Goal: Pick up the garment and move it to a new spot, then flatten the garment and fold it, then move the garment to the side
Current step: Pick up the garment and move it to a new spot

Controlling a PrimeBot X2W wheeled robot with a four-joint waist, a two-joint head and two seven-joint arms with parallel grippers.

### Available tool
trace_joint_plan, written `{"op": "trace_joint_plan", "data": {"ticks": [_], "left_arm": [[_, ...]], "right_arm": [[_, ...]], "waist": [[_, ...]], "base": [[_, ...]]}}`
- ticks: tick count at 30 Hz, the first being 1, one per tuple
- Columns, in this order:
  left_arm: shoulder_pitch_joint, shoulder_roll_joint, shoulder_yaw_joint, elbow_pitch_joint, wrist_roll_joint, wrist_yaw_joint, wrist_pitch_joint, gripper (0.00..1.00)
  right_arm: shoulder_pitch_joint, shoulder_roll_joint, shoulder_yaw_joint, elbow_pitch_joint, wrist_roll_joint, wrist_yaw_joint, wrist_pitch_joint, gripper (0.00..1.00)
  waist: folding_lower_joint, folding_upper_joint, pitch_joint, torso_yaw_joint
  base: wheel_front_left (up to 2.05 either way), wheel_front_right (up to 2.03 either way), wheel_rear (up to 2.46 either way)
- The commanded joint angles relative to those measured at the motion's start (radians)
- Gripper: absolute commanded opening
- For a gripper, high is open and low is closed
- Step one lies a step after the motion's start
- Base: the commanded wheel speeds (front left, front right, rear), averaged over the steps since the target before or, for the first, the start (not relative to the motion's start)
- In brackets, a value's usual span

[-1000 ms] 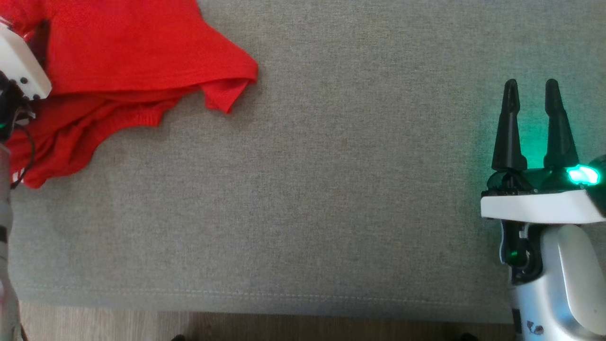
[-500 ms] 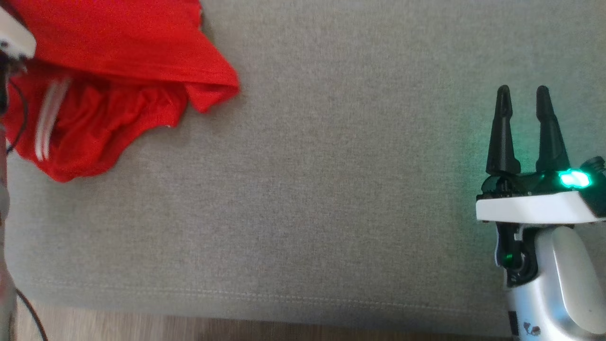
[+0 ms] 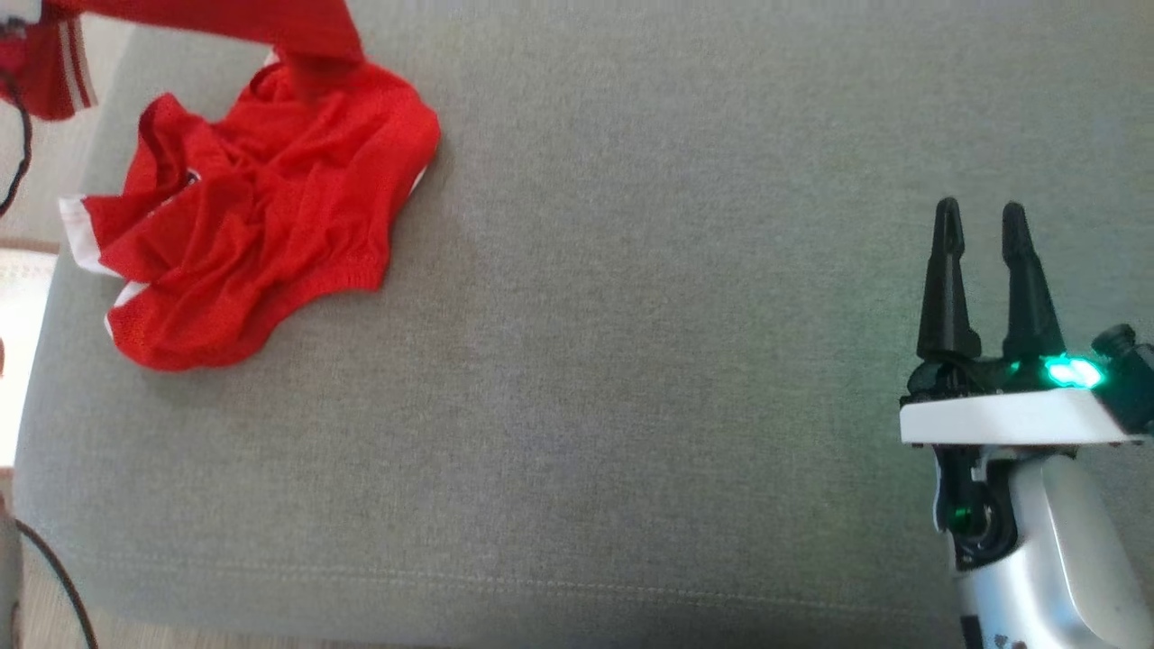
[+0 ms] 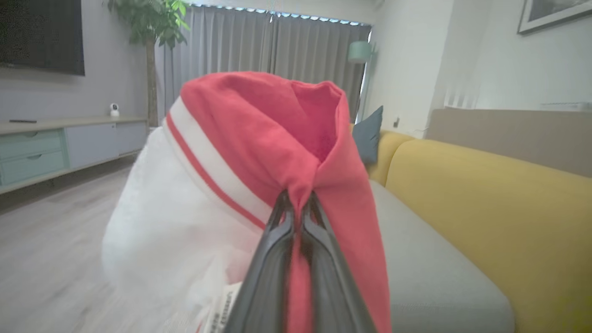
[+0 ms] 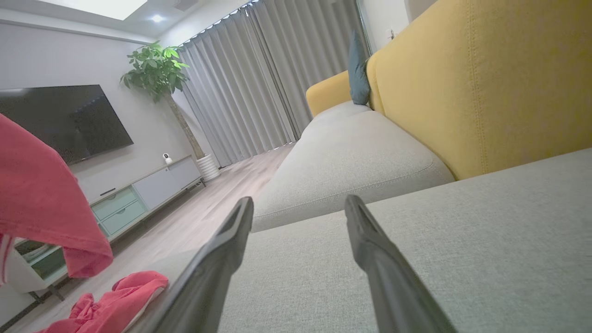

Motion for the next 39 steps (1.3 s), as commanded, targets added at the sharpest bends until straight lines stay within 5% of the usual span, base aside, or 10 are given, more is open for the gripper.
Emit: {"op": "trace_joint_plan", "data": {"ticks": [1, 16, 24, 31, 32, 39], "left_arm": [[-0.029, 0.058, 0.027, -0.07, 0.006, 0.009, -0.001, 0.0], [0.139, -0.109, -0.084, -0.416, -0.028, 0.121, 0.131, 0.0], [0.196, -0.237, -0.146, -0.392, -0.04, 0.163, 0.101, 0.0], [0.219, -0.325, -0.193, -0.233, -0.047, 0.201, 0.045, 0.0], [0.221, -0.335, -0.208, -0.156, -0.046, 0.214, 0.042, 1.0], [0.196, -0.346, -0.231, 0.01, -0.046, 0.18, -0.047, 1.0]], "right_arm": [[-0.002, -0.005, 0.025, -0.028, 0.009, 0.008, -0.009, 1.0], [0.005, -0.005, 0.074, -0.046, 0.056, 0.008, -0.009, 1.0], [0.012, -0.005, 0.118, -0.083, 0.061, 0.008, -0.009, 1.0], [0.038, -0.005, 0.189, -0.127, 0.083, 0.008, -0.009, 1.0], [0.042, -0.005, 0.2, -0.133, 0.09, 0.008, -0.009, 1.0], [0.047, -0.005, 0.186, -0.143, 0.098, 0.008, -0.009, 1.0]], "waist": [[0.0, 0.0, -0.025, -0.01], [0.0, 0.0, -0.101, -0.171], [0.0, 0.0, -0.079, -0.27], [0.0, 0.0, -0.053, -0.367], [0.0, 0.0, -0.045, -0.389], [0.0, 0.0, -0.019, -0.395]], "base": [[0.0, 0.0, 0.0], [0.0, 0.0, 0.0], [0.0, 0.0, 0.0], [0.0, 0.0, 0.0], [0.0, 0.0, 0.0], [0.0, 0.0, 0.0]]}}
